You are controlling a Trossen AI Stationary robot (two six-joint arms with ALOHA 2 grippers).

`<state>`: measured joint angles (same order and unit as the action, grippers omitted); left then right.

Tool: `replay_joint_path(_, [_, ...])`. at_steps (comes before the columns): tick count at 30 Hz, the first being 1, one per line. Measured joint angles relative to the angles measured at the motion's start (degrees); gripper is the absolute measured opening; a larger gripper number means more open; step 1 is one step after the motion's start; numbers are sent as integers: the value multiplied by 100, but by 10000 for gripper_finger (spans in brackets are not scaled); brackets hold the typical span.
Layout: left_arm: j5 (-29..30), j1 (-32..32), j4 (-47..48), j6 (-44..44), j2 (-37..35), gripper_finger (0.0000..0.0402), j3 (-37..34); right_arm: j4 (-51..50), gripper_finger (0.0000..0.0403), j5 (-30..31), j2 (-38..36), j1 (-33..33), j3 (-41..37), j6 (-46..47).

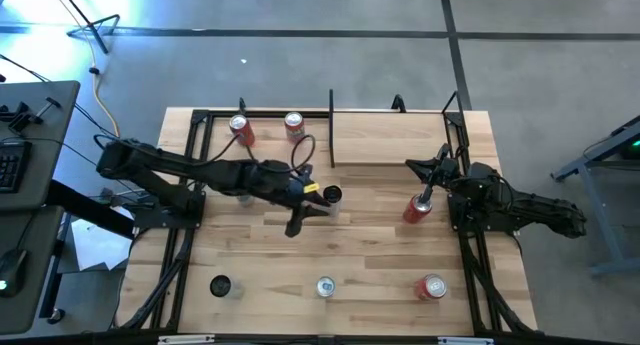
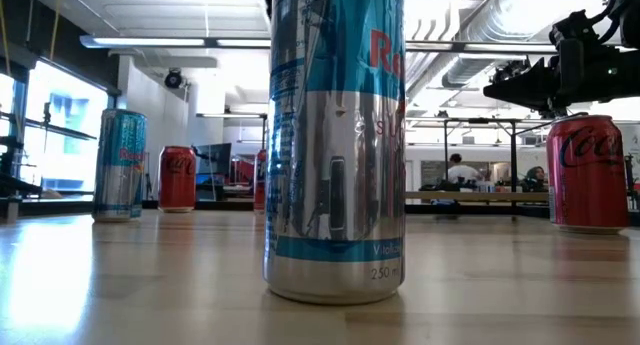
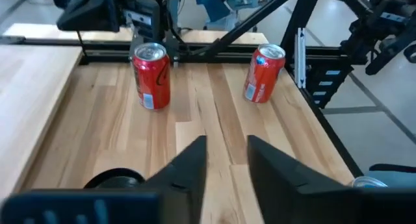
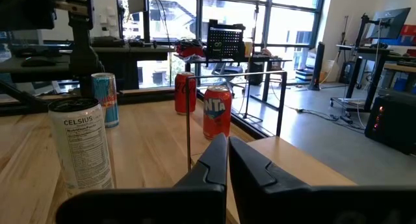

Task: Place canned beverage on shelf
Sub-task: Put the top white soda can on the shelf

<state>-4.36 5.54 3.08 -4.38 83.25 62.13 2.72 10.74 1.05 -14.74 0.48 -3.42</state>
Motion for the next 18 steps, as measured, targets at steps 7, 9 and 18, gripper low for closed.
replay_joint_path(7, [319,-14,183,-1,198,224,289,-1,0,0,-1,0,1,2])
replay_joint_path(9, [377,-56,248,-22,198,250,344,-1,0,0,0,0,0,0])
replay_joint_path(18, [687,-343,430,-544,238,289,391,0,0,1,0,0,-1,1])
